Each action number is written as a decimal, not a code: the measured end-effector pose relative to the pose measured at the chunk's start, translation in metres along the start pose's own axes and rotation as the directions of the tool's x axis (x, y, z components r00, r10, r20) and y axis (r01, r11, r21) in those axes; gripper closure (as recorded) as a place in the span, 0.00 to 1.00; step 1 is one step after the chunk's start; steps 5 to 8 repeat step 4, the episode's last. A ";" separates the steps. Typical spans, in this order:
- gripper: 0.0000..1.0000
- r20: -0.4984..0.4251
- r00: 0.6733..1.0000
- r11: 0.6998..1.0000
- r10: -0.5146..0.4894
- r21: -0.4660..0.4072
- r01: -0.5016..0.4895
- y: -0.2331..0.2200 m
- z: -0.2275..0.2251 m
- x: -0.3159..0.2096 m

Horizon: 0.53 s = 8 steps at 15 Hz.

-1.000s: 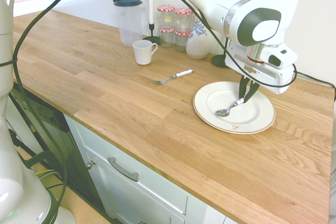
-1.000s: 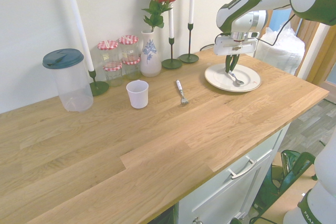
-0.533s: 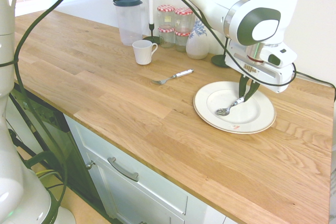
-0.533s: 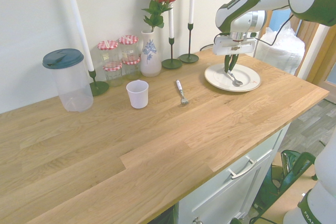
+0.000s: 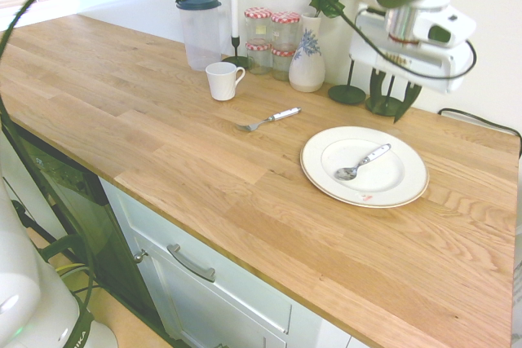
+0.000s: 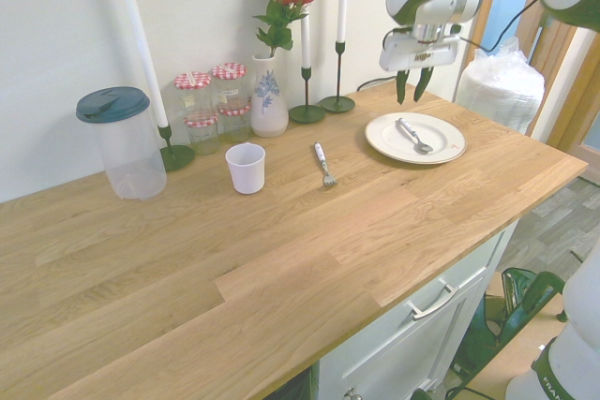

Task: Put the spoon into the plate

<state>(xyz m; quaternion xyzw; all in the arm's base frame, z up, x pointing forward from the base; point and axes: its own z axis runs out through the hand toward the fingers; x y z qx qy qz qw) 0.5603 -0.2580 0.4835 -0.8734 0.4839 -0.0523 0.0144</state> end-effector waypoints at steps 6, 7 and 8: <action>0.00 0.005 0.967 0.967 -0.255 -0.018 0.255 -0.045 -0.031 -0.120; 0.00 0.005 0.967 0.967 -0.255 -0.018 0.255 -0.045 -0.031 -0.120; 0.00 0.005 0.967 0.967 -0.255 -0.018 0.255 -0.045 -0.031 -0.120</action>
